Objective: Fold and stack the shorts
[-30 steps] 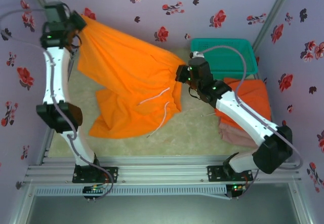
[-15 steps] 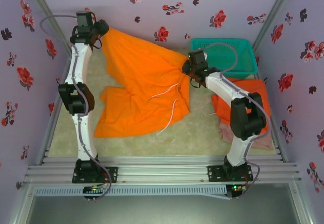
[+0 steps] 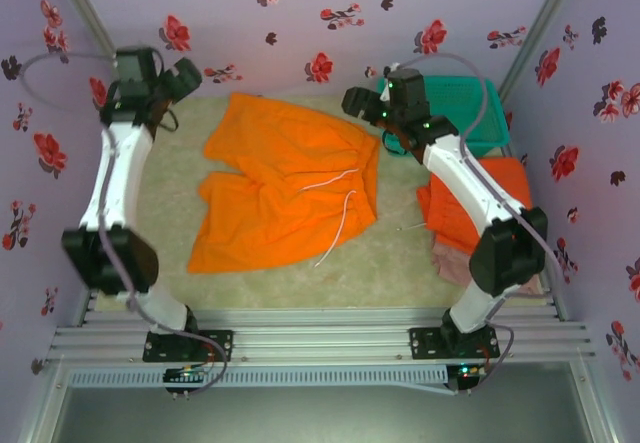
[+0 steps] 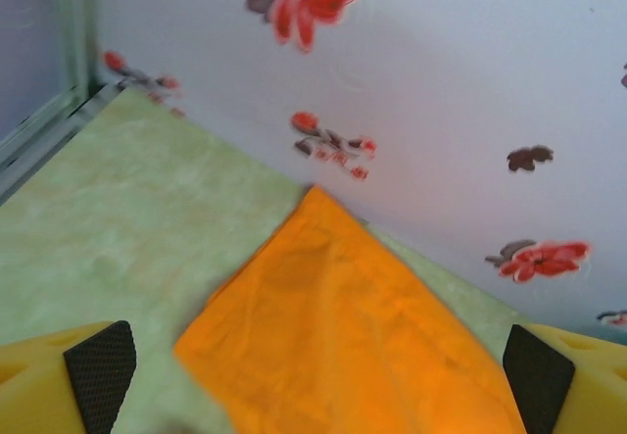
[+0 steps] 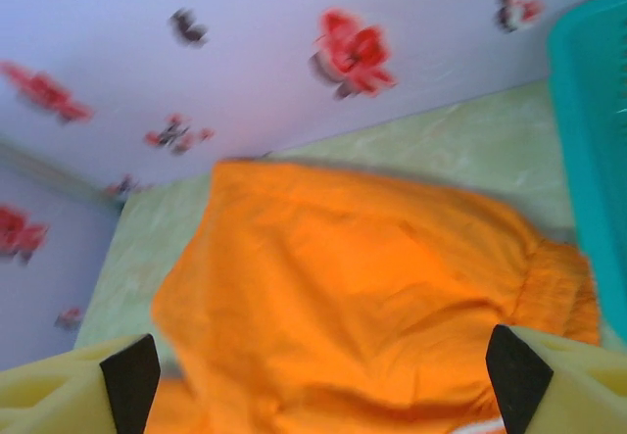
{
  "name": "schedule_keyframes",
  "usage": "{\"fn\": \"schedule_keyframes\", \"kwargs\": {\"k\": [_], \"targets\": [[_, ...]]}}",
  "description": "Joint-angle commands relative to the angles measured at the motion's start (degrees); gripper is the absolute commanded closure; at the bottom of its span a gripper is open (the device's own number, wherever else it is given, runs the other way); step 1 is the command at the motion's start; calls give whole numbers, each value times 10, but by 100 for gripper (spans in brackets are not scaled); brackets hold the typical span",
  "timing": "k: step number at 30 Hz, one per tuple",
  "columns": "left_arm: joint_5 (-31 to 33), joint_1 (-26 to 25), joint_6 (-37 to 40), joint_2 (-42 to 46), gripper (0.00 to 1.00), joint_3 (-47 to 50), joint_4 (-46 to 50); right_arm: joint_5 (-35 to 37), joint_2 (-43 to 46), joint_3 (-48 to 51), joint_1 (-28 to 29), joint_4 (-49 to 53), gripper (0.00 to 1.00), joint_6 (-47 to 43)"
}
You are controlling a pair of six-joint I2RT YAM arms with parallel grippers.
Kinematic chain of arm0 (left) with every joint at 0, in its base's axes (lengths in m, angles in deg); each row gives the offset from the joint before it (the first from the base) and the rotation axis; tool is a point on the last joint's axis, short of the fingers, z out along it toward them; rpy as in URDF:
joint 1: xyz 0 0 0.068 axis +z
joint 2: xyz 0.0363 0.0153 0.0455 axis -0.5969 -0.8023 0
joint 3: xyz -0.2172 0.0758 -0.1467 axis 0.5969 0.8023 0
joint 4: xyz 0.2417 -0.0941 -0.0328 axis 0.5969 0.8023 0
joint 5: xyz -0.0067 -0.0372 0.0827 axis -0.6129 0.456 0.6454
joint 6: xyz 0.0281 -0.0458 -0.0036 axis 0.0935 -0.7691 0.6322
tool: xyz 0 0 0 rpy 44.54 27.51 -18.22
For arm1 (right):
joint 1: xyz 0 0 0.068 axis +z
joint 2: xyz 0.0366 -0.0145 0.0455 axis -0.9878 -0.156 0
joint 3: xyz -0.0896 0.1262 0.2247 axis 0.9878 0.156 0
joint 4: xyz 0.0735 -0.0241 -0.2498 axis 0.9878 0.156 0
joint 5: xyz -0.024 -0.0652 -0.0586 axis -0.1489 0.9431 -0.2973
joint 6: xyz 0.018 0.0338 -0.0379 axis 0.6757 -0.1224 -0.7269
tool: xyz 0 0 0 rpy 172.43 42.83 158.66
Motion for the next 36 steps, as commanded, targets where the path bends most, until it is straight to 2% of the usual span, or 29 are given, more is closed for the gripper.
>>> {"fn": "schedule_keyframes", "kwargs": {"k": [1, 6, 9, 11, 14, 22, 25, 32, 36], "targets": [[29, 14, -68, 77, 2, 169, -34, -35, 55, 76, 42, 2, 8, -73], [12, 16, -139, 141, 6, 383, -96, -58, 124, 204, 82, -51, 4, -71], [-14, 25, -154, 126, 11, 468, -164, -60, 151, 272, 92, -75, 3, -58], [-31, 32, -156, 102, 18, 491, -193, -54, 167, 309, 92, -84, 3, -49], [-55, 42, -151, 57, 28, 502, -235, -44, 189, 354, 93, -96, 3, -41], [-121, 57, -147, -52, 34, 479, -336, -14, 233, 419, 93, -96, 3, -37], [-148, 58, -154, -82, 40, 464, -353, -3, 241, 429, 93, -87, 3, -38], [-175, 57, -172, -112, 53, 432, -361, 6, 242, 441, 93, -83, 3, -38], [-188, 56, -184, -109, 55, 419, -355, 11, 240, 449, 93, -87, 3, -35]]}}
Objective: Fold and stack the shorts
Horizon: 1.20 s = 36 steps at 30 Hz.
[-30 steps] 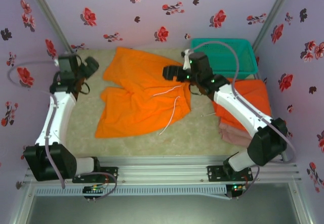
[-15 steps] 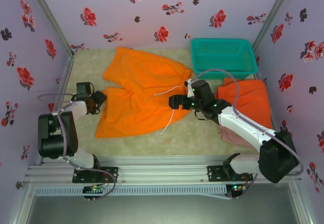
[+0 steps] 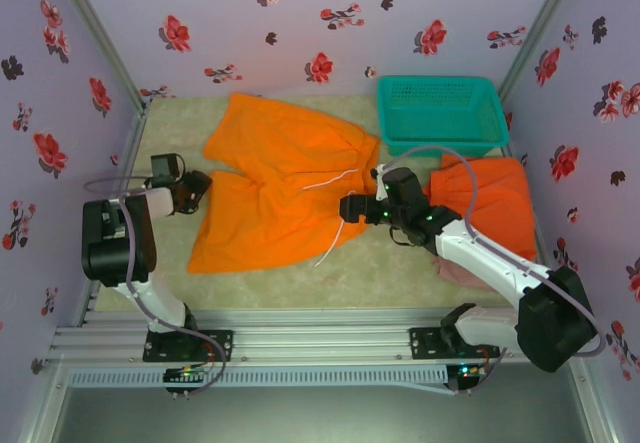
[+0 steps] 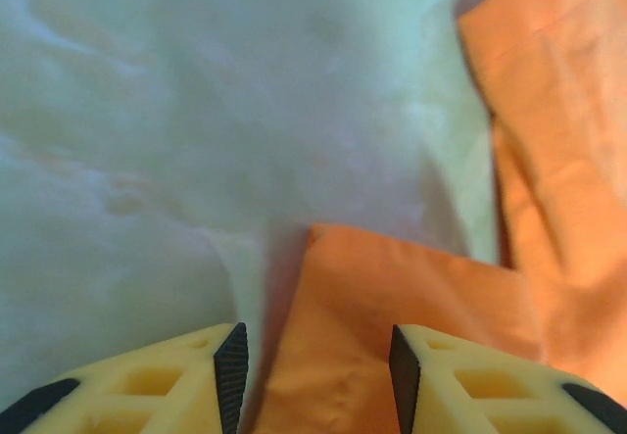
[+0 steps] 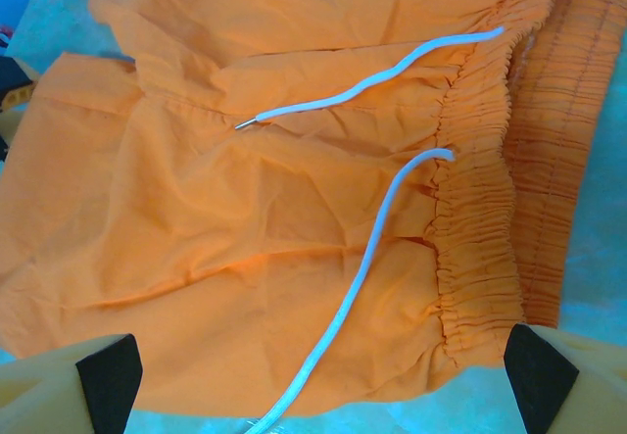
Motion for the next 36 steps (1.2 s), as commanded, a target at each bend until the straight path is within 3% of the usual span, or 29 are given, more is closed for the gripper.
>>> {"fn": "schedule_keyframes", "kwargs": {"k": [1, 11, 15, 20, 36], "targets": [[-29, -4, -15, -2, 55, -25, -19, 19, 5, 11, 3, -10, 3, 6], [-29, -8, -12, -15, 67, -34, 36, 30, 6, 16, 3, 1, 3, -1], [16, -8, 7, 1, 66, -26, 68, 35, 11, 21, 3, 5, 3, -4], [61, -8, 42, 39, 57, -28, 106, 39, 15, 28, 3, 4, 2, -6], [19, -36, 25, -16, 59, -53, 118, 43, 20, 28, 3, 7, 2, -7]]}}
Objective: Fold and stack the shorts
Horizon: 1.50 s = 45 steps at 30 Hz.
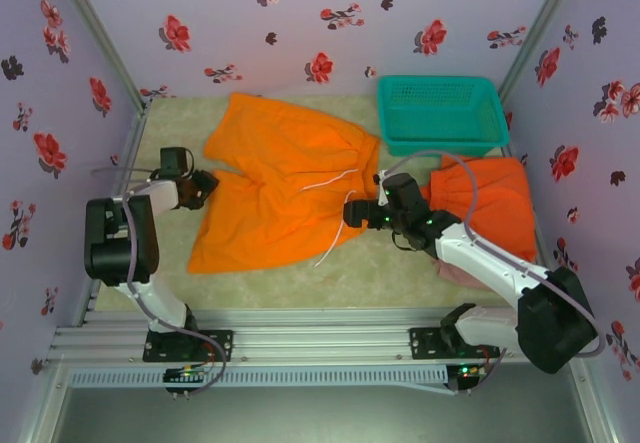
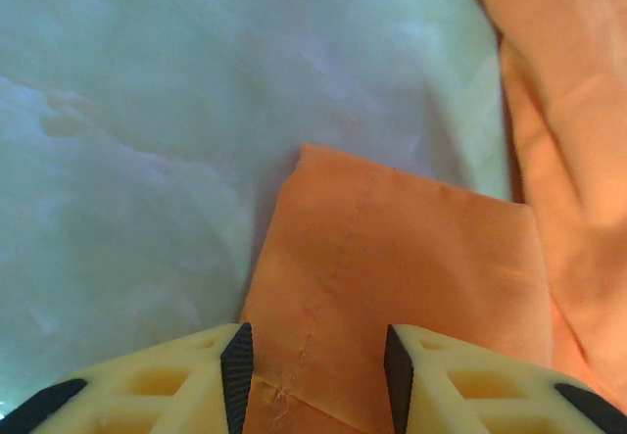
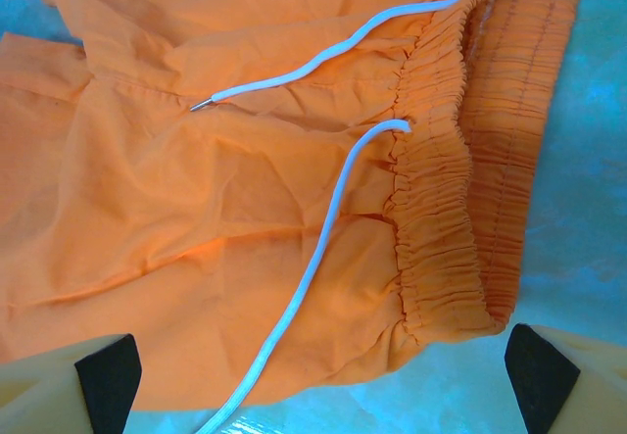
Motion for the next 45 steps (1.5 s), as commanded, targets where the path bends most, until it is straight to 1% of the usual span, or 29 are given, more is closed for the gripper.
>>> {"fn": "schedule_keyframes", "kwargs": {"k": [1, 4, 6, 8, 11, 15, 18, 22, 24, 25, 27, 28, 31, 35, 39, 41, 43, 44, 45], "targets": [[-7, -2, -2, -14, 60, -13, 14, 17, 16, 4, 3, 6, 2, -7], [-8, -3, -4, -18, 73, -19, 15, 19, 17, 4, 3, 6, 2, -8], [-8, -3, -3, -16, 88, -24, 16, 20, 16, 4, 3, 5, 2, -9], [-8, -3, 1, -10, 99, -27, 16, 21, 14, 4, 3, 5, 2, -9], [8, -2, 18, 16, 100, -30, 24, 23, 12, 3, 3, 5, 2, -11], [90, 7, 50, 90, 100, -29, 76, 25, 12, 4, 3, 7, 2, -14], [137, 21, 66, 145, 100, -26, 115, 26, 12, 7, 2, 8, 2, -16], [163, 40, 81, 187, 100, -24, 148, 27, 12, 9, 2, 7, 2, -16], [154, 43, 80, 198, 99, -14, 145, 23, 11, 10, 2, 4, 2, -14], [137, 42, 77, 199, 85, -7, 136, 18, 11, 10, 2, 3, 2, -14], [87, 43, 69, 194, 65, 9, 113, 9, 7, 7, 2, 4, 2, -15], [65, 41, 64, 189, 57, 16, 103, 7, 3, 5, 2, 7, 1, -16], [38, 32, 53, 171, 41, 31, 77, 6, -13, -11, 3, 24, 1, -24], [10, 22, 59, 141, 36, 25, 71, 14, -53, -46, 6, 59, 3, -38], [-10, 20, 72, 144, 31, 33, 56, 10, -114, -91, 16, 72, 4, -50], [-15, 21, 77, 160, 24, 44, 44, 30, -144, -114, 16, 87, 5, -56], [-16, 22, 78, 184, 16, 58, 38, 64, -178, -146, 12, 122, 9, -58], [-16, 22, 79, 195, 13, 64, 37, 67, -191, -157, 5, 135, 10, -54], [-16, 23, 79, 205, 12, 71, 38, 64, -203, -165, -4, 146, 12, -47]]}}
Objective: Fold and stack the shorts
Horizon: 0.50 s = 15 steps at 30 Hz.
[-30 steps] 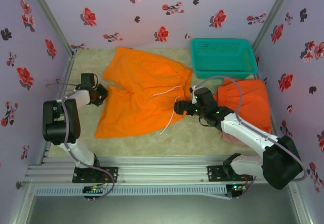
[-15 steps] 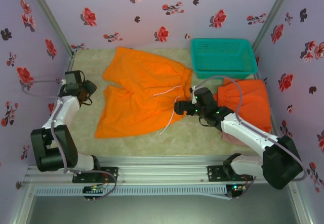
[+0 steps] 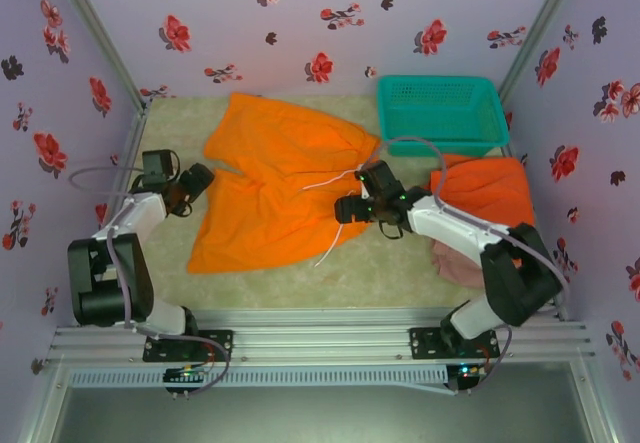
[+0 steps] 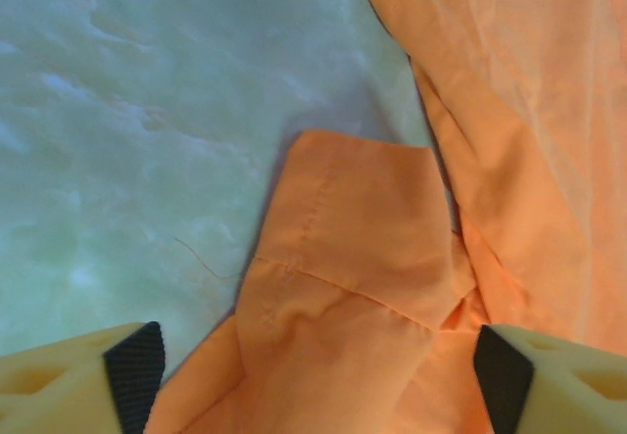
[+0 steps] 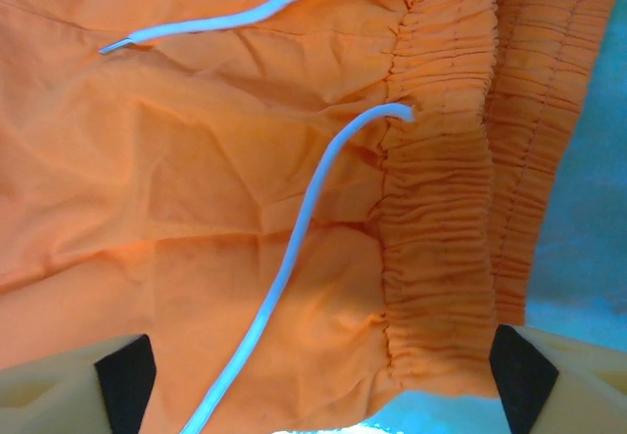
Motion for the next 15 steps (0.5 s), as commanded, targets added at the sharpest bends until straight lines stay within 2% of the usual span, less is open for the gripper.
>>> {"fn": "schedule_keyframes", "kwargs": {"k": [1, 6, 8, 9, 11, 15], "targets": [[-14, 1, 11, 47, 12, 23, -14, 26, -32, -33, -22, 57, 15, 5], [-5, 1, -19, 85, 6, 61, 8, 1, -62, -36, -33, 64, 26, 8], [11, 1, -38, 100, 5, 79, 12, -18, -83, -48, -33, 74, 34, 6], [23, 2, -47, 107, 1, 91, 12, -28, -93, -51, -33, 75, 37, 4], [36, 1, -52, 116, 1, 106, 8, -31, -107, -57, -34, 78, 46, 4], [35, 1, -51, 109, 1, 110, 13, -52, -124, -67, -43, 78, 74, 11]]}}
